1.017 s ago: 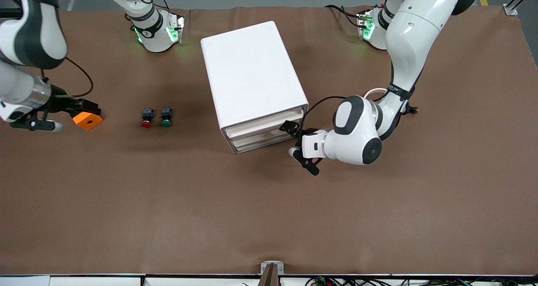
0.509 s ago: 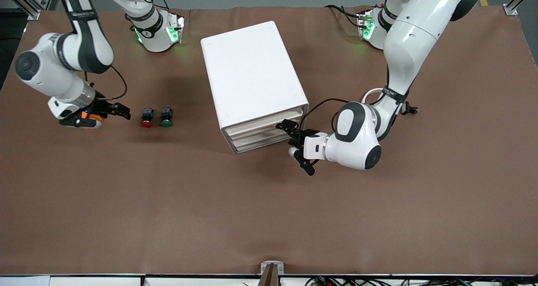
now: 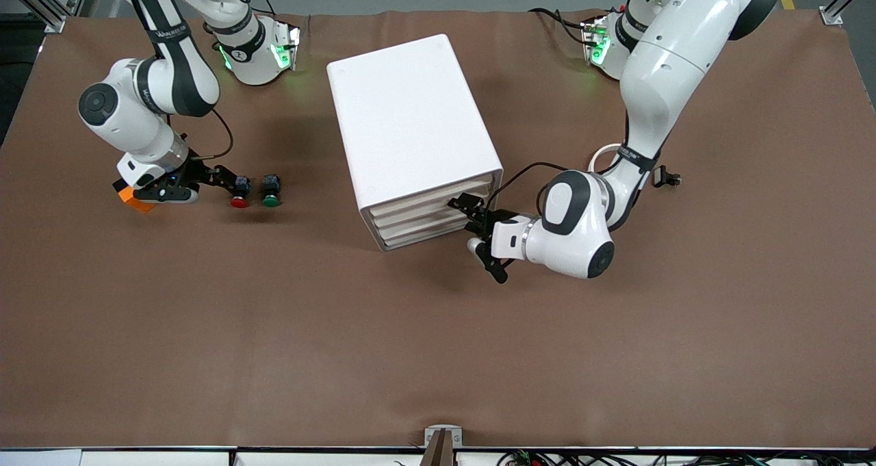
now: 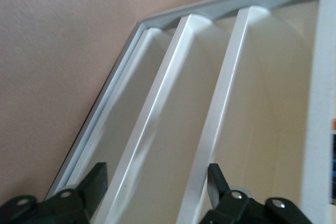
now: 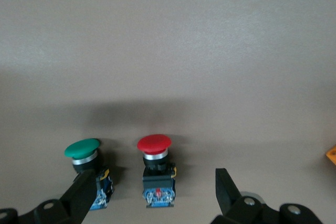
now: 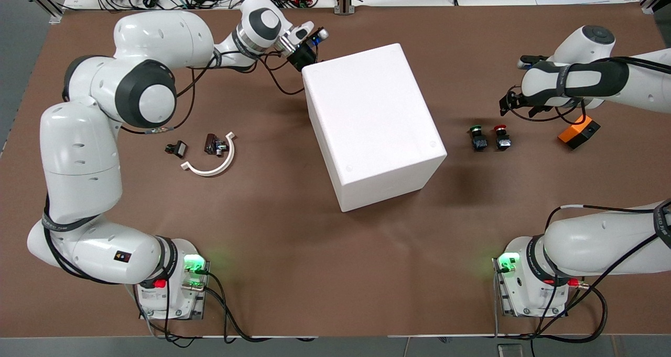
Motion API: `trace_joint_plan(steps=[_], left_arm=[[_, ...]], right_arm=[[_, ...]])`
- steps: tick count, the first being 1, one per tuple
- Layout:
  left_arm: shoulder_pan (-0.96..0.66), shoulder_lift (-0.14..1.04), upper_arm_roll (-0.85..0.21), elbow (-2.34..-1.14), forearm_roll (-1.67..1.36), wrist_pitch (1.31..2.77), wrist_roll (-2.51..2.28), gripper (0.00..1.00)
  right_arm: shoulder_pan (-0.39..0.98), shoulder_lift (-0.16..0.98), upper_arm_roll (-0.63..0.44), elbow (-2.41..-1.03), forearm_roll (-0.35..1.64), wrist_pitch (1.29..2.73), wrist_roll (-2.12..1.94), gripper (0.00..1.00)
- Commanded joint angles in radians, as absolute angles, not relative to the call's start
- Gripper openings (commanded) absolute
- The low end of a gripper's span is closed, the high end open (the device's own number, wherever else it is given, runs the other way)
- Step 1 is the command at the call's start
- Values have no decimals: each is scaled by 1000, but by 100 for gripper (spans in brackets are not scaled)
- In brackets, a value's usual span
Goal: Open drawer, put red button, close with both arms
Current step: 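Grasp the handle with the left gripper while the right gripper grasps the red button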
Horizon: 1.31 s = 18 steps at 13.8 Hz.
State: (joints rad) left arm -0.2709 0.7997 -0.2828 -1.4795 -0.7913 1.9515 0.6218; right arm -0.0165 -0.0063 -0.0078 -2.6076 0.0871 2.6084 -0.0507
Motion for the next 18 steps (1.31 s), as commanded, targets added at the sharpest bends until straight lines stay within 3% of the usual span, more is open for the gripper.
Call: trace_joint_plan(steps=[1,3,4,8,11,18], left_arm=[[-279,808,-287,-1489,-808,1942,650,74],[-276,808,-287,-1489,-808,1928,652,71],[-273,807,-287,-1488,-808,1916,656,63],[-240,799,-285,-1483,-799,1879,679,9],[-221,798,-284,-1476,-793,1859,719,0],[-226,807,-230,-1425,-792,1914,732,0]], right_arm=[[-2,73,-9,-2625,117,2690,-55,100],[3,110,-9,-2641,117,2749,-54,100],[3,120,-9,-2643,117,2755,-54,100],[15,140,-8,-2643,117,2755,-54,100],[25,147,-8,-2646,117,2755,-54,100],[49,196,-9,-2655,117,2796,-55,100]])
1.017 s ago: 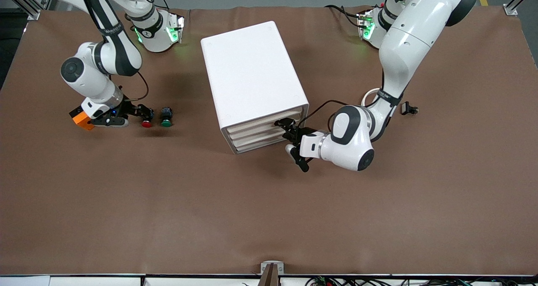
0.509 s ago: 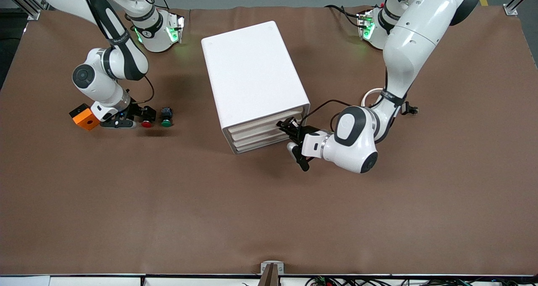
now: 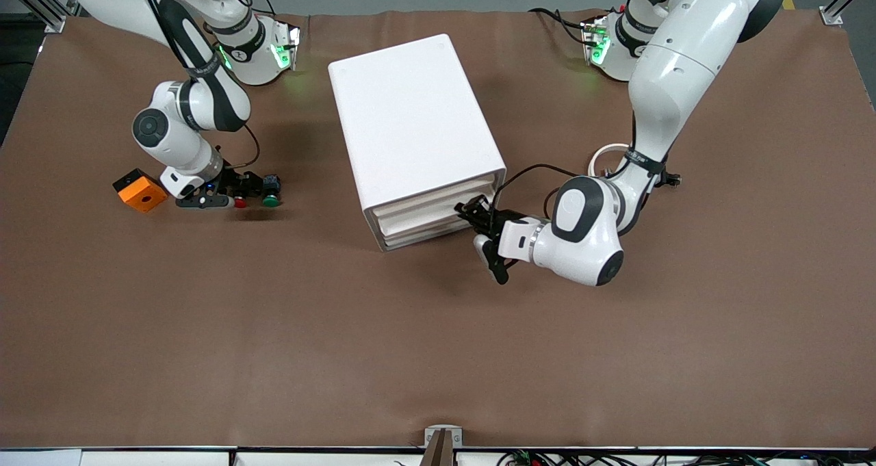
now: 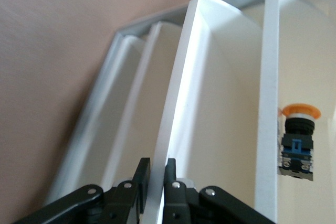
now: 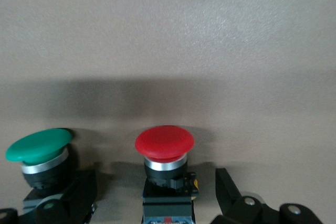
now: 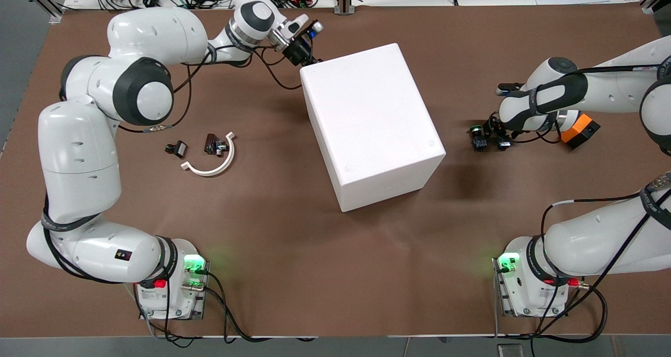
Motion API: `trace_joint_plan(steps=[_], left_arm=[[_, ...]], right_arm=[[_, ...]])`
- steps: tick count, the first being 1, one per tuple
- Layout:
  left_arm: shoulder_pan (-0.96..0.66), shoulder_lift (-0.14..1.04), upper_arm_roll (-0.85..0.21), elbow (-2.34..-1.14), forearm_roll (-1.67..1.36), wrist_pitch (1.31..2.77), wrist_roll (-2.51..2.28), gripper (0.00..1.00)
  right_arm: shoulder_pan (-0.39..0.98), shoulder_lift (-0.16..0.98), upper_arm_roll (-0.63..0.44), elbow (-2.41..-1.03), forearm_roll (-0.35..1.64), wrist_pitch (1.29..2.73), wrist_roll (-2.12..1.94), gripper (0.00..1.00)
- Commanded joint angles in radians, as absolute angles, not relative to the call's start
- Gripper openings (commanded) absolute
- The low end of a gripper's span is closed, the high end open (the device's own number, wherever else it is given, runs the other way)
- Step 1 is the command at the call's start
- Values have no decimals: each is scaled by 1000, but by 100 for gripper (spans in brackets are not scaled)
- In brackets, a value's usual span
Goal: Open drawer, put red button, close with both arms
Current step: 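Pull the drawer open with the left gripper while the right gripper lifts the button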
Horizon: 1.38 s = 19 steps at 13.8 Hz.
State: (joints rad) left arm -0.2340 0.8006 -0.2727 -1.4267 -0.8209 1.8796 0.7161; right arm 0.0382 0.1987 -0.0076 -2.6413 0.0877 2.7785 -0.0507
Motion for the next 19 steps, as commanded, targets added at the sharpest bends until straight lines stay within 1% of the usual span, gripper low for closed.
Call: trace_joint_plan(steps=[1,2,3,4,7,8,10,12,14,16,17,18,19], left_arm=[[-224,807,-229,-1424,-790,1942,732,0],[-219,807,-219,-1424,-790,1975,739,0],[-212,807,-218,-1424,-790,2006,745,0],[-207,807,-216,-1422,-790,2037,746,0],[-190,807,-216,-1401,-790,2109,761,0],[-190,807,-216,-1394,-790,2135,764,0],[-190,808,-216,-1394,-790,2238,765,0],[-195,808,-216,-1394,-795,2327,761,0],[-209,814,-218,-1394,-798,2408,750,0],[-218,824,-221,-1393,-804,2451,747,0],[-222,824,-222,-1393,-804,2460,747,2],[-224,824,-222,-1393,-804,2468,747,12],[-222,824,-225,-1385,-805,2471,746,27]], right_arm=[[49,196,-9,-2663,117,2796,-55,88],[45,193,-9,-2668,117,2796,-57,55],[41,190,-8,-2669,117,2789,-54,8],[40,190,-8,-2669,117,2783,-51,0],[23,151,-8,-2662,118,2711,-45,0],[8,128,-8,-2652,138,2662,-40,0],[-5,82,-11,-2616,204,2545,-38,0],[-15,37,-14,-2547,222,2385,-13,0],[-18,-9,-12,-2444,222,2198,96,0],[-5,-17,-3,-2267,219,1965,275,0],[6,-9,-2,-2155,219,1831,354,0],[23,-6,-2,-2041,219,1713,435,0],[47,9,-2,-1935,219,1607,525,0]])
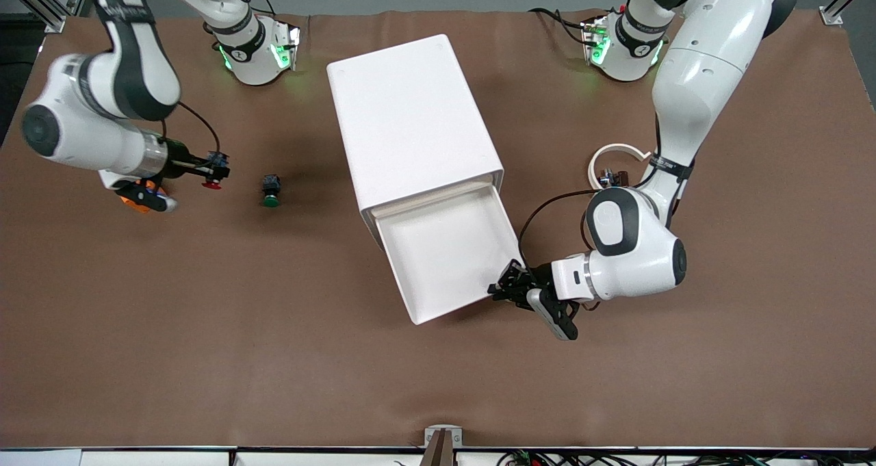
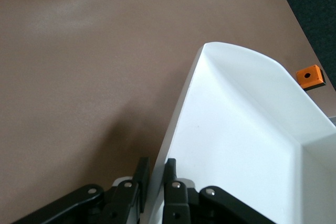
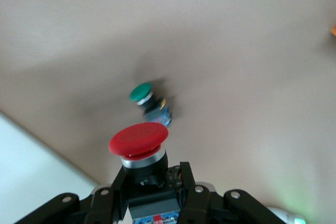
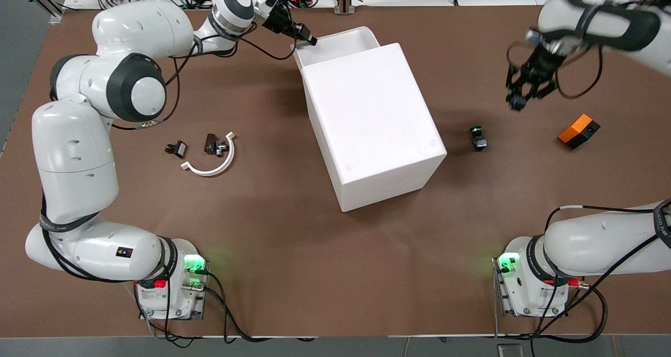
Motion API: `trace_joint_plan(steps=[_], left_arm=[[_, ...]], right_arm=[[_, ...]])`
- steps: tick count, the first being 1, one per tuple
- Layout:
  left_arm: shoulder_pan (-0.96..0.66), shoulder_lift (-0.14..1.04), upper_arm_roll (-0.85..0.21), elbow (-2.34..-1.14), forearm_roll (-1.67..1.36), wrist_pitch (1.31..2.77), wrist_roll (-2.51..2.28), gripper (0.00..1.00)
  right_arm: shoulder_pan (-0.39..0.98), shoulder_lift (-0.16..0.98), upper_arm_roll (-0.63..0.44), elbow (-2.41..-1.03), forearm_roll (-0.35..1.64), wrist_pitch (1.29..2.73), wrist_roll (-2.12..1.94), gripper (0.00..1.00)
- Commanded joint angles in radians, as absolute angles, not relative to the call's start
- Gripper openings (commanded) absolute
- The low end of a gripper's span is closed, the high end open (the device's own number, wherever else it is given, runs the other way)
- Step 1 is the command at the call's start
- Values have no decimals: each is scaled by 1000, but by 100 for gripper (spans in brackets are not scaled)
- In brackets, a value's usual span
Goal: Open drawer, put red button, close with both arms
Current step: 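Release the drawer with the left gripper while the right gripper carries the button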
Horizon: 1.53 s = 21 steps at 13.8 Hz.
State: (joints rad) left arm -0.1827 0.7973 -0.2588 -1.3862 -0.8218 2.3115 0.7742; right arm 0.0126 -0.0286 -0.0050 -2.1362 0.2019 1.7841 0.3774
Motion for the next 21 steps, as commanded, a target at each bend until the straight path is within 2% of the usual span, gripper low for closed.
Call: trace_joint_plan(steps=[1,3,6,9,12,14,18,21], left_arm=[[-222,822,-229,-1381,-807,2471,724,53],[-224,816,-238,-1371,-805,2471,631,100],[-222,795,-247,-1355,-804,2467,543,100],[-198,738,-245,-1356,-792,2448,520,100],[-149,655,-219,-1361,-787,2288,463,100],[-98,609,-219,-1367,-761,2186,446,100],[-6,497,-221,-1376,-499,2002,252,100],[56,385,-221,-1391,-330,1857,129,100]], right_arm=[[67,26,-2,-1836,222,1515,616,0],[121,70,-2,-1661,253,1390,765,0],[143,167,-2,-1435,379,1286,1021,0],[221,282,-2,-1219,394,1233,1239,0],[293,394,0,-1053,432,1253,1450,0],[339,472,2,-970,443,1319,1593,0],[457,543,-15,-919,428,1501,1797,0],[558,652,-18,-822,319,1583,1988,0]])
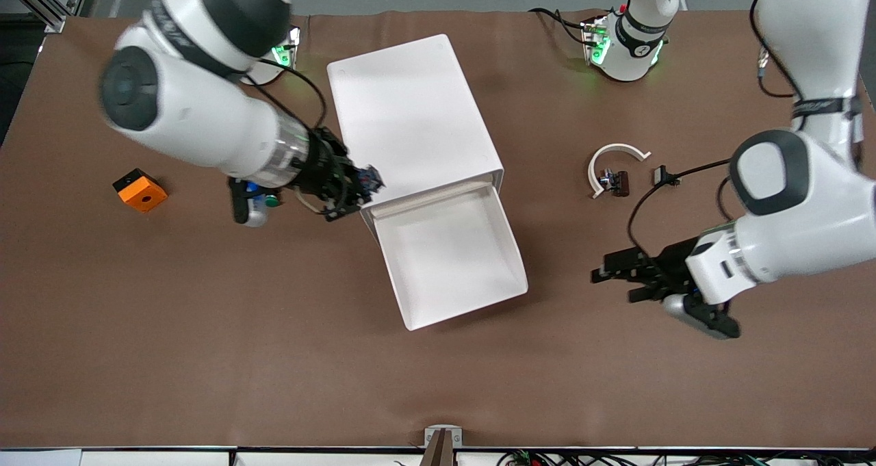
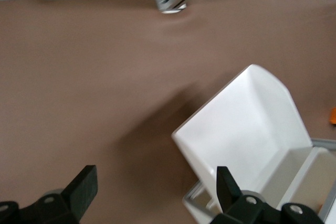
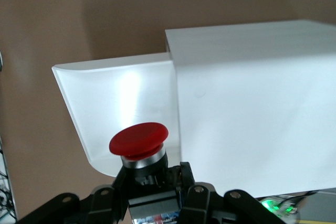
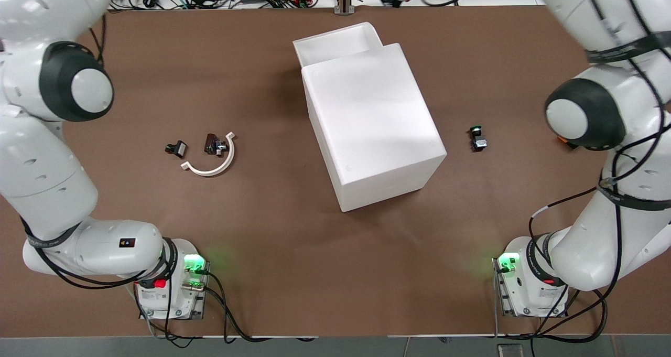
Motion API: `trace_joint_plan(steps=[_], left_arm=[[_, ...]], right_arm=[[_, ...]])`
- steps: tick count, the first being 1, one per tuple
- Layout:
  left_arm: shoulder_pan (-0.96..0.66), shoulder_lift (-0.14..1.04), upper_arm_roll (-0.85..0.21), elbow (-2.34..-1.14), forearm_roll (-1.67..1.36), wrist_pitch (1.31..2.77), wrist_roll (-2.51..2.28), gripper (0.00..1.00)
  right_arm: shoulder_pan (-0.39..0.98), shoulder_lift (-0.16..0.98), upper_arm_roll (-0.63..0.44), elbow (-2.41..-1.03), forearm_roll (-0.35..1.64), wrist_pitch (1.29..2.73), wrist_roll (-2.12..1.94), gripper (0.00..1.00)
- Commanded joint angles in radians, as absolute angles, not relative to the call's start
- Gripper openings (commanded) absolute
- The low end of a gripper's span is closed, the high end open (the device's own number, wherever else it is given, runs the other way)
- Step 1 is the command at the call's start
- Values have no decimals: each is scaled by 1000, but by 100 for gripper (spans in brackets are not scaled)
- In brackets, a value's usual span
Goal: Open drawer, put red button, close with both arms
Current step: 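Lower the red button into the open drawer and open the right gripper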
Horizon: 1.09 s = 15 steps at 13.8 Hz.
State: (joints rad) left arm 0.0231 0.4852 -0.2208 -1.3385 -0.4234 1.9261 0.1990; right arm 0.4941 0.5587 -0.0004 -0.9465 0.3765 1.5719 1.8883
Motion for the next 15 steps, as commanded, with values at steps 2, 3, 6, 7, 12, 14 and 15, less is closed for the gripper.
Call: trace_joint_plan(steps=[2,3,6,7,12,14,15], left_arm=[[81,321,-219,-1394,-194,1790,101,100],[93,299,-221,-1396,-142,1760,95,100],[139,226,-221,-1423,-48,1707,80,100],[147,198,-221,-1445,-32,1707,78,100],[211,54,-224,-1566,-20,1710,39,100],[216,0,-227,-1598,-17,1710,11,100],[218,-14,-227,-1600,-17,1707,14,100]], right_arm=[[606,695,-24,-822,263,1635,2057,0],[633,724,-32,-818,229,1656,2094,0],[699,840,-78,-752,176,1683,2170,0],[716,880,-107,-717,176,1684,2192,0],[736,954,-141,-700,173,1715,2198,0],[765,979,-178,-698,172,1749,2198,0],[772,995,-179,-696,170,1778,2201,0]])
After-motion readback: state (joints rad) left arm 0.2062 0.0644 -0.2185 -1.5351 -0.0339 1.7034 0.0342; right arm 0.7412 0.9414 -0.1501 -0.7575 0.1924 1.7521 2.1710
